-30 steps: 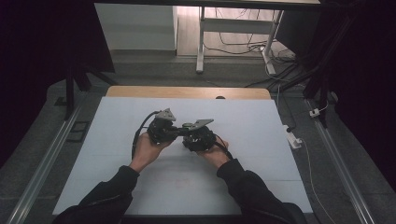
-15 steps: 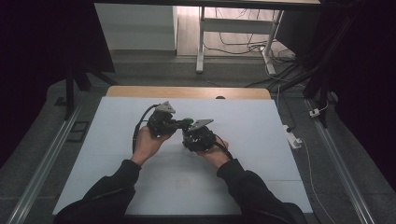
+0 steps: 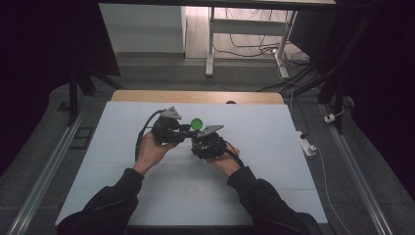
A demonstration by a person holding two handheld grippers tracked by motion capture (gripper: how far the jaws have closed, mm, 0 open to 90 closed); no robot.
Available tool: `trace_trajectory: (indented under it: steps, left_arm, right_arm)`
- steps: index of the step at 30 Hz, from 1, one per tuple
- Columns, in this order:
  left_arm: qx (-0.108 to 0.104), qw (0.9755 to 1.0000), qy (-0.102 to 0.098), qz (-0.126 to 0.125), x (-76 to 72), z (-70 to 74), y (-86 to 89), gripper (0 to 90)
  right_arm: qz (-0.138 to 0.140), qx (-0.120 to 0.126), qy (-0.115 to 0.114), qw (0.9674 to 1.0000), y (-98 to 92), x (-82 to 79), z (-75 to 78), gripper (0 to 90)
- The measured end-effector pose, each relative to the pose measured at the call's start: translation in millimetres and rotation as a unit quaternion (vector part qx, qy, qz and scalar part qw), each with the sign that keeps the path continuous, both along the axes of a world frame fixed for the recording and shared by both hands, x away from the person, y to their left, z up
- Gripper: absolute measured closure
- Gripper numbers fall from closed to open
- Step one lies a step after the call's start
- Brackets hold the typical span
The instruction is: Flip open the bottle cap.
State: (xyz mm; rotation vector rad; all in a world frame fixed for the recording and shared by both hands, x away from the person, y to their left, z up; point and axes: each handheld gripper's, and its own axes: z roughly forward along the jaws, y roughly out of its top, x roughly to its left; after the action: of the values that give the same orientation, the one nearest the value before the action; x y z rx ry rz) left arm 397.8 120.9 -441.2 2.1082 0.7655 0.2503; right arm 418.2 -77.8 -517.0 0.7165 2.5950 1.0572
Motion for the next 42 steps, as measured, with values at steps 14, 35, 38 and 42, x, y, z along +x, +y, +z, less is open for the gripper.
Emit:
trace_trajectory:
  steps: [14, 35, 38, 42]
  left_arm:
    - [-0.005, 0.9999, 0.01, 0.012, -29.8, -2.4, 25.2, 20.2]
    - [-0.028, 0.9989, 0.03, 0.022, -76.8, -6.5, 56.4, 2.8]
    - [-0.027, 0.999, 0.027, 0.024, -83.7, -7.4, 60.2, 2.1]
    - [-0.027, 0.9988, 0.028, 0.029, -93.4, -8.2, 66.1, 1.2]
  right_arm:
    - [0.0, 0.001, -0.001, 1.0, 0.0, -0.3, 0.0, 48.1]
    - [-0.001, 0.018, 0.042, 0.9989, -18.3, -12.3, 18.6, 14.7]
    - [0.0, 0.022, 0.049, 0.9985, -22.3, -15.6, 22.2, 12.2]
    - [0.004, 0.025, 0.053, 0.9983, -27.0, -21.4, 27.7, 10.0]
